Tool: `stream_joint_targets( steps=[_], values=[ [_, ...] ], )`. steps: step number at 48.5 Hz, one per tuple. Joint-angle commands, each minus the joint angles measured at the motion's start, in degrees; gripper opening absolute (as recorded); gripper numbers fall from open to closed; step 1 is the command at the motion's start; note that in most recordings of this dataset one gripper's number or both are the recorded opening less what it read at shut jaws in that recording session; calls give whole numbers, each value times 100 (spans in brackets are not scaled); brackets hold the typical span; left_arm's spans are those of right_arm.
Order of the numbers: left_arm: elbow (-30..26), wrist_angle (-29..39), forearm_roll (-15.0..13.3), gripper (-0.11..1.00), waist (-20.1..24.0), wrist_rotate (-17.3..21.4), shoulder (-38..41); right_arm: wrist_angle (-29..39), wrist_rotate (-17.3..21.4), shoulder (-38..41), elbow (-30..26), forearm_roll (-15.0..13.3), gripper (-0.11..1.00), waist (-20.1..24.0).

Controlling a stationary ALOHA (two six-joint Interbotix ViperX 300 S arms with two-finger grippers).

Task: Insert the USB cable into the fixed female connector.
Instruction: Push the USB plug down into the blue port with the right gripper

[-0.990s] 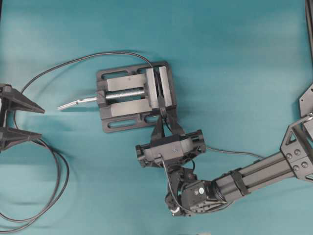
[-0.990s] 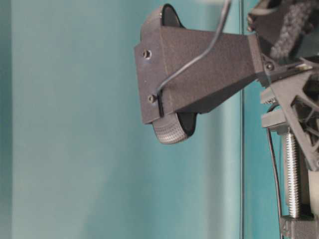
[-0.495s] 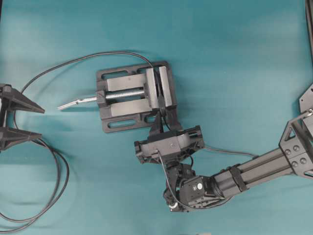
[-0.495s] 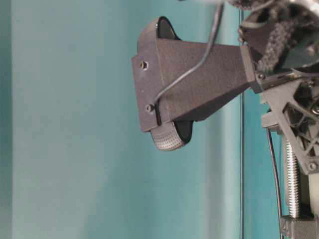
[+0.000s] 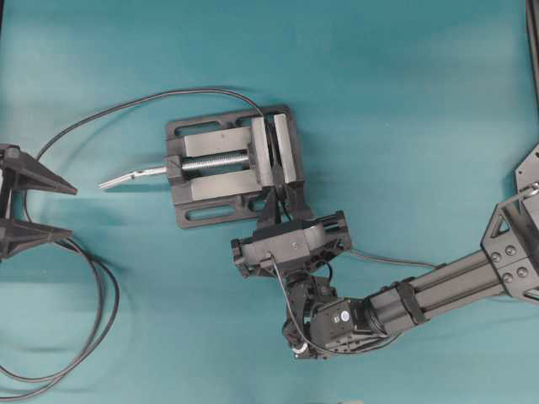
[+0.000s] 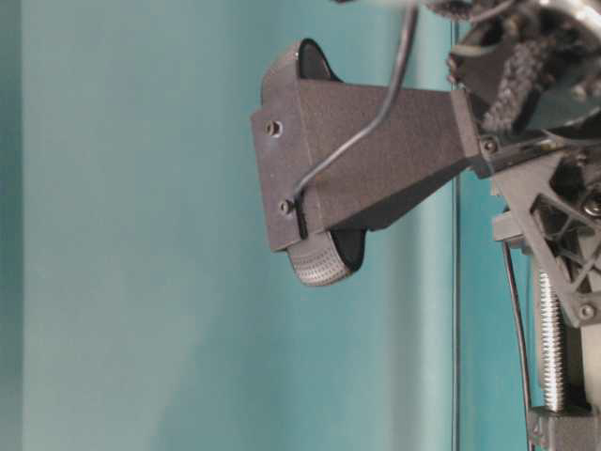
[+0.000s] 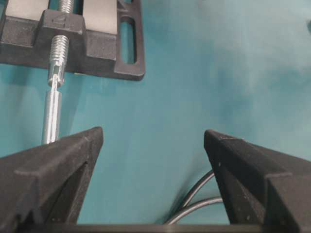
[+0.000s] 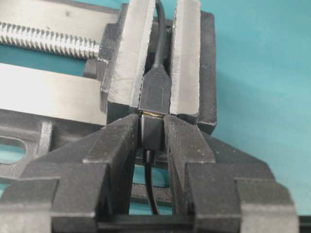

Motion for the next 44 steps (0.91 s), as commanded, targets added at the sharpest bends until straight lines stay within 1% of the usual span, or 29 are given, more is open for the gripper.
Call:
stream_joint_targets(
  steps=[1, 7, 23, 44],
  values=[
    [-70, -26, 18, 100, 9, -79, 79, -9, -18, -272, 0, -167, 21, -888],
    [-70, -26, 18, 100, 9, -79, 79, 35, -26, -272, 9, -185, 21, -949],
    [-79, -26, 18, 100, 9, -79, 79, 35, 9, -272, -26, -185, 21, -949],
    [-79, -26, 26, 100, 9, -79, 70, 35, 26, -299, -79, -141, 21, -633]
  ],
)
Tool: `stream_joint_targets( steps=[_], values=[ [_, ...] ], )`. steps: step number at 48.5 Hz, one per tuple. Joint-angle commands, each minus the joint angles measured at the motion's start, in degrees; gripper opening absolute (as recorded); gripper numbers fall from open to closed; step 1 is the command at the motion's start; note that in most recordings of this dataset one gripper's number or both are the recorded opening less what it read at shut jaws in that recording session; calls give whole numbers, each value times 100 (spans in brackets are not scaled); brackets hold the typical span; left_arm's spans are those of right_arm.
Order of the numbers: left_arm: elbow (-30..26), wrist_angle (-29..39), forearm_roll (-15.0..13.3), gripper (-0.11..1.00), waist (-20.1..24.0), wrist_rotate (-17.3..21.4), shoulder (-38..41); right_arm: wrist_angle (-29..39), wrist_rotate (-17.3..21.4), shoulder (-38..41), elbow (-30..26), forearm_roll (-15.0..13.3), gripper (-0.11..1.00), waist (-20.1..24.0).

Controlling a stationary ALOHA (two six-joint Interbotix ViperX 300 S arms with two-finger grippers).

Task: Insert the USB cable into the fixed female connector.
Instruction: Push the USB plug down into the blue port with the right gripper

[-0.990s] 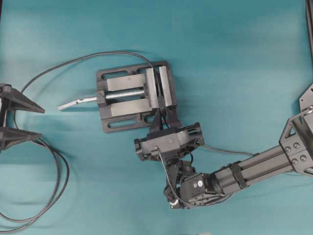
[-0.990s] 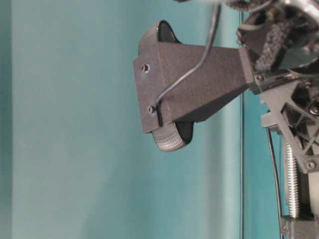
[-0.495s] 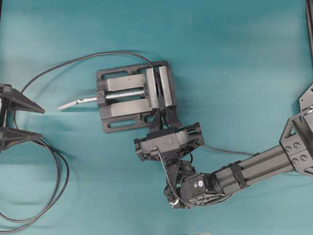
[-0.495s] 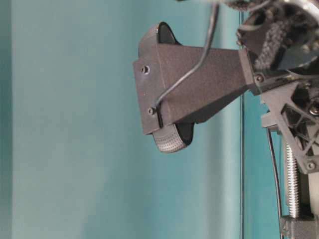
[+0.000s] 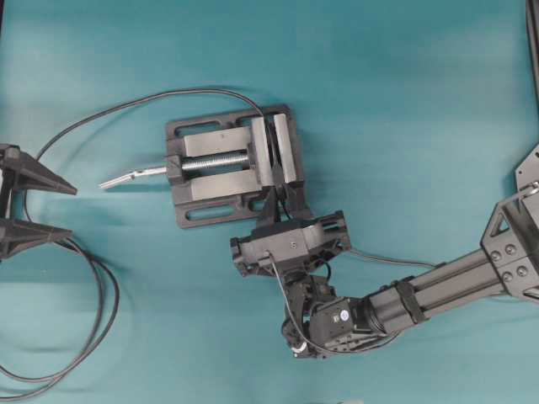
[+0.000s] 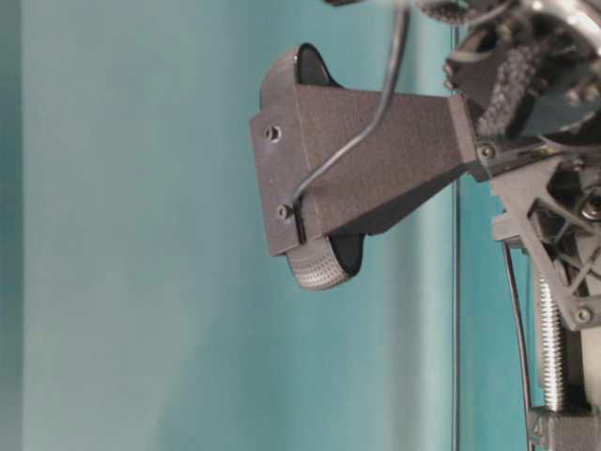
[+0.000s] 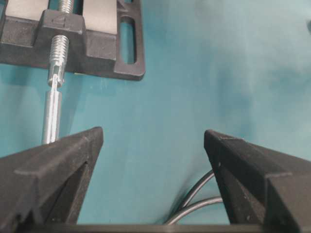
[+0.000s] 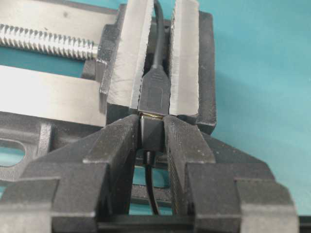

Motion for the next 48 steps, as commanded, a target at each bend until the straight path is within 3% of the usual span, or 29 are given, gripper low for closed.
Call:
stream_joint_targets(
  steps=[1, 13, 20, 24, 48],
  values=[
    [-79, -26, 18, 100, 9, -79, 79, -26, 18, -308, -44, -97, 21, -589],
    [-79, -26, 18, 100, 9, -79, 79, -26, 44, -334, -70, -44, 22, -448],
    [-70, -26, 26, 100, 9, -79, 79, -26, 44, -325, -105, 18, 43, -404],
    [-79, -26, 18, 100, 9, -79, 70, -35, 44, -334, -114, 18, 49, -369],
    [-79, -26, 18, 100, 9, -79, 79, -281, -9, -387, -308, 352, 51, 176]
  ],
)
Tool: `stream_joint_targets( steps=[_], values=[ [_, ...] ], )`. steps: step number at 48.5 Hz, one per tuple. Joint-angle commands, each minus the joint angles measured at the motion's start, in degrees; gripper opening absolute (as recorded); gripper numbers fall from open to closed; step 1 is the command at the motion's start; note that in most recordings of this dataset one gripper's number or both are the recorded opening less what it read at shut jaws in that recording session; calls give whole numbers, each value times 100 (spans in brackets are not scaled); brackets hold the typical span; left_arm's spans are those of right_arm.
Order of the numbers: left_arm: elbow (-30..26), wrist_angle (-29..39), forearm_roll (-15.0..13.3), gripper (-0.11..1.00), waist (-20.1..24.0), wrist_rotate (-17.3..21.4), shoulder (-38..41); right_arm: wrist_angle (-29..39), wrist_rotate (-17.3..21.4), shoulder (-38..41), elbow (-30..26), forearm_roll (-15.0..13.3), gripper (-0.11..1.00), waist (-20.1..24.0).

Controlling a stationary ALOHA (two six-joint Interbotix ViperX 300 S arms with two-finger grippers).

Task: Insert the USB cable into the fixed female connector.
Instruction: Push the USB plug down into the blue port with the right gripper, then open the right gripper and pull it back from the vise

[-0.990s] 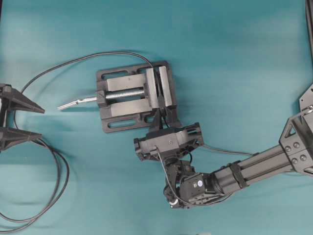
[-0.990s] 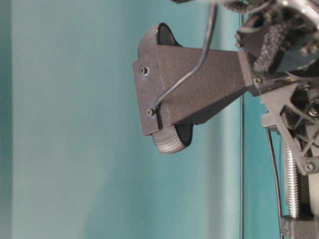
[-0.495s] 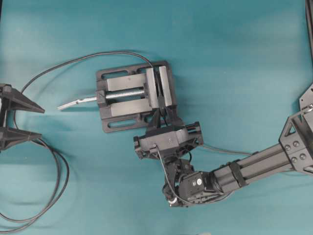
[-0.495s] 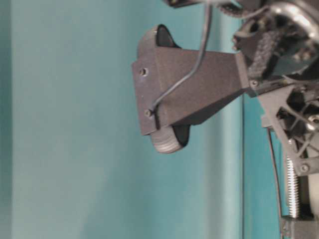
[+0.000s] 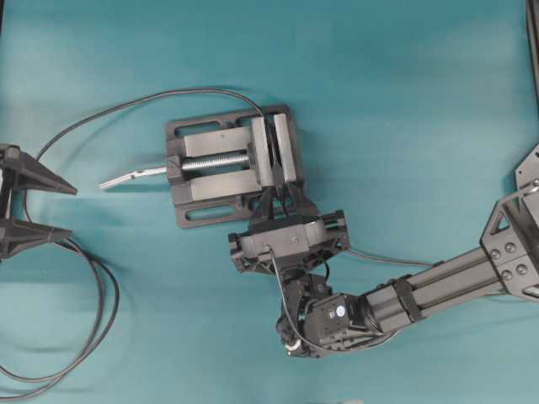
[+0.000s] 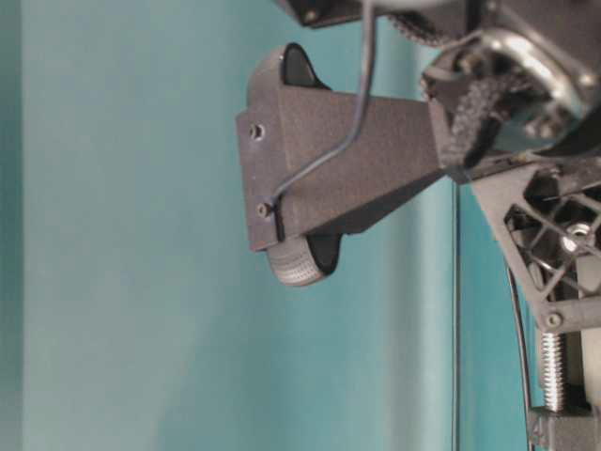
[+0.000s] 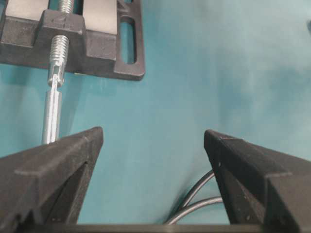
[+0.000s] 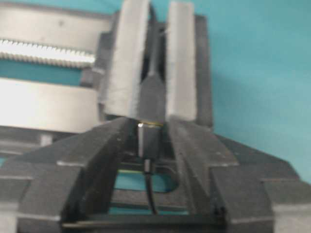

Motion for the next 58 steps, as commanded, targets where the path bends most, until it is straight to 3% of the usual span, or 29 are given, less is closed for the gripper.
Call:
stream_joint_targets(
  steps=[1, 33, 46, 58],
  values=[
    [-79, -26, 18, 100, 9, -79, 79, -70, -9, -352, -132, 18, 51, 88],
    [-70, -26, 18, 100, 9, -79, 79, -79, -26, -466, -105, 132, 51, 536],
    [-70, -26, 26, 100, 9, -79, 88, -9, 18, -993, 606, 132, 51, 765],
    [-79, -26, 18, 100, 9, -79, 79, 475, 123, -1740, 1723, 18, 51, 826]
  ],
)
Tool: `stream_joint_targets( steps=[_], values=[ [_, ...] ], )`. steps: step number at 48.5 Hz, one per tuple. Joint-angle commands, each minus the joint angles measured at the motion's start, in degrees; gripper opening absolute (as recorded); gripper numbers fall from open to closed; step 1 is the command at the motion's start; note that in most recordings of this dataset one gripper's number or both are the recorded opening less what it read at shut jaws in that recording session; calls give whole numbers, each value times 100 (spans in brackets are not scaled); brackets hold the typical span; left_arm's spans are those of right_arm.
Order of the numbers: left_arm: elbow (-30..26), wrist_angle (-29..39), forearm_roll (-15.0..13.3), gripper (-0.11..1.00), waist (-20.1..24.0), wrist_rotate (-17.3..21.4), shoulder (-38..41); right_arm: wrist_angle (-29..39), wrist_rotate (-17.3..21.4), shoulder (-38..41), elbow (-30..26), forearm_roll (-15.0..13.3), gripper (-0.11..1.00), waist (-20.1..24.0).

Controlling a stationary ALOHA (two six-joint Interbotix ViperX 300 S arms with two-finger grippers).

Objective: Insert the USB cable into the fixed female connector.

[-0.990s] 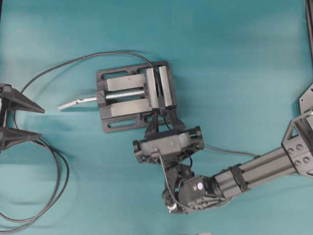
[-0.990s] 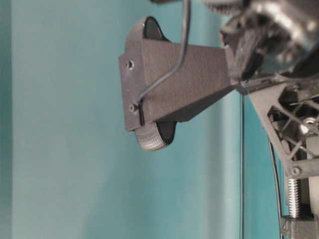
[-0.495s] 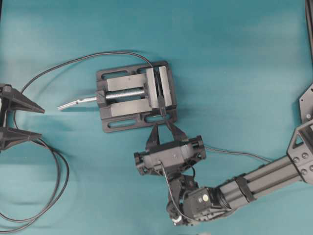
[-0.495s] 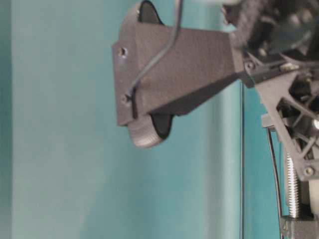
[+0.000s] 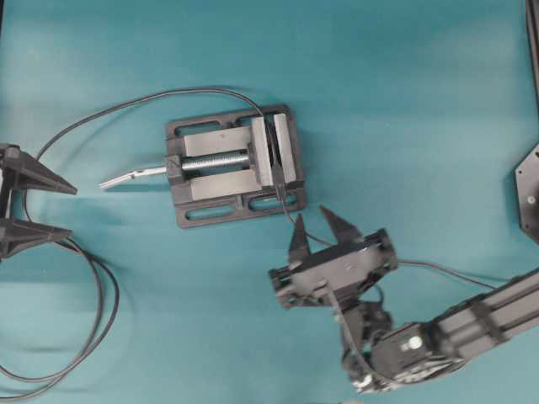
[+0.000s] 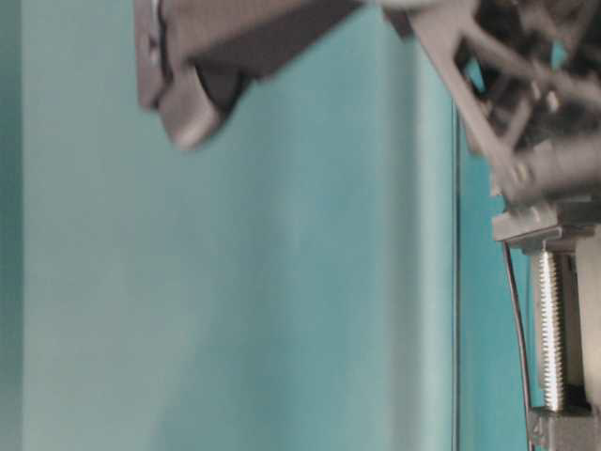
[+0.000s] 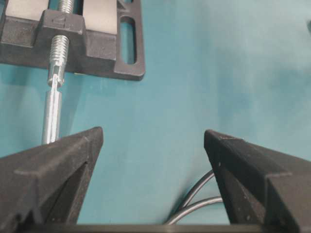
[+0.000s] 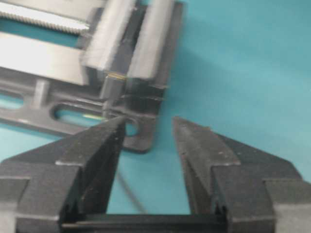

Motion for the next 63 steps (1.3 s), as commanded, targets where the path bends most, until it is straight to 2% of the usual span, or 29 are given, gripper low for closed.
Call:
stream_joint_targets(
  steps=[1, 15, 26, 34, 41, 47, 53, 63],
  values=[
    [-79, -26, 26, 100, 9, -79, 79, 220, 88, -545, 422, -141, 51, 18],
    [-70, -26, 18, 100, 9, -79, 88, 1037, 861, -1547, 2065, -738, 51, 26],
    [-70, -26, 18, 100, 9, -79, 88, 1503, 967, -2461, 3067, -1292, 51, 26],
    [-70, -26, 18, 100, 9, -79, 88, 1995, 1213, -3111, 3876, -1925, 51, 26],
    [-70, -26, 18, 100, 9, -79, 79, 2338, 1652, -3691, 4544, -2558, 51, 26],
    [-79, -26, 26, 100, 18, -79, 88, 2391, 1986, -4210, 5168, -2944, 51, 26],
    [-70, -26, 18, 100, 9, -79, 88, 2391, 1986, -4816, 5704, -3138, 51, -9],
    [-70, -26, 18, 100, 9, -79, 79, 2575, 1934, -6214, 6636, -3621, 51, -97]
  ],
)
